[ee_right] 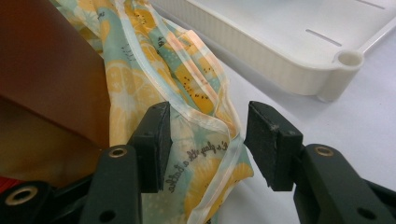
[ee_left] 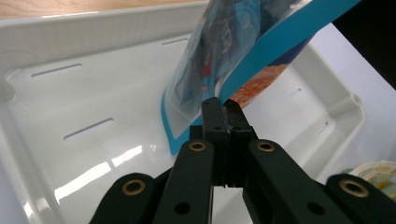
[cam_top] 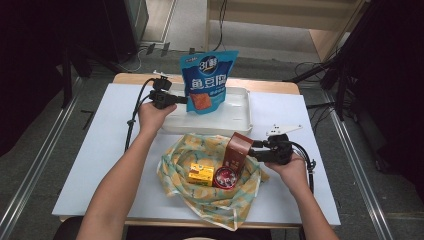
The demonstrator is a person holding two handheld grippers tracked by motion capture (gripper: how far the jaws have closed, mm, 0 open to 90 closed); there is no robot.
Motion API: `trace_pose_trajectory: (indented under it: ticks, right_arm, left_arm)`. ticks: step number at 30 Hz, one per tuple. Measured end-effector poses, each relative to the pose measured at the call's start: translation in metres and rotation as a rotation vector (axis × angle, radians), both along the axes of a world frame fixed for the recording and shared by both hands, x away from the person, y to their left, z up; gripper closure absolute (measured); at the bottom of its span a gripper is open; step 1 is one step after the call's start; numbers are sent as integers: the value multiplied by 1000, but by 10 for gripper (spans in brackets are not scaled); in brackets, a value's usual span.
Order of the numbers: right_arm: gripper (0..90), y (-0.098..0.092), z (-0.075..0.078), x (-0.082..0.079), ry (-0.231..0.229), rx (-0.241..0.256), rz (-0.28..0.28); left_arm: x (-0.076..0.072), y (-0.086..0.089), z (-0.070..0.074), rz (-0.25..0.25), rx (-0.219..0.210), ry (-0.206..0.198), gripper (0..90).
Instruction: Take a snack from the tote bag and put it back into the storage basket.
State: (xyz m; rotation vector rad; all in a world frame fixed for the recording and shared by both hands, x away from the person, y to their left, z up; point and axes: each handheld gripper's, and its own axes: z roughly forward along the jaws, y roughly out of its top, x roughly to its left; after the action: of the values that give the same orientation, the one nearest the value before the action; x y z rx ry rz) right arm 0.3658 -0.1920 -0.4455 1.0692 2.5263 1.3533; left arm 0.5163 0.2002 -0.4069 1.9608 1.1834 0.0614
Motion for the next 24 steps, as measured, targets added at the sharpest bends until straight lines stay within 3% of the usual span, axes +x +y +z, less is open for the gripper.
trace_pose_trajectory:
  ticks: [7,18,24]
  right_arm:
    - [520,0,1,-2,-6,5,-3]
    - [520,-2,3,-8,-13,20,-12]
    - [520,-3,3,-9,-16,23,-13]
  left_arm:
    - [10,-8,4,-19,40,-7,900]
    - [21,-2,0,14,3,-4,900]
    - [21,-1,3,-6,26,-11,900]
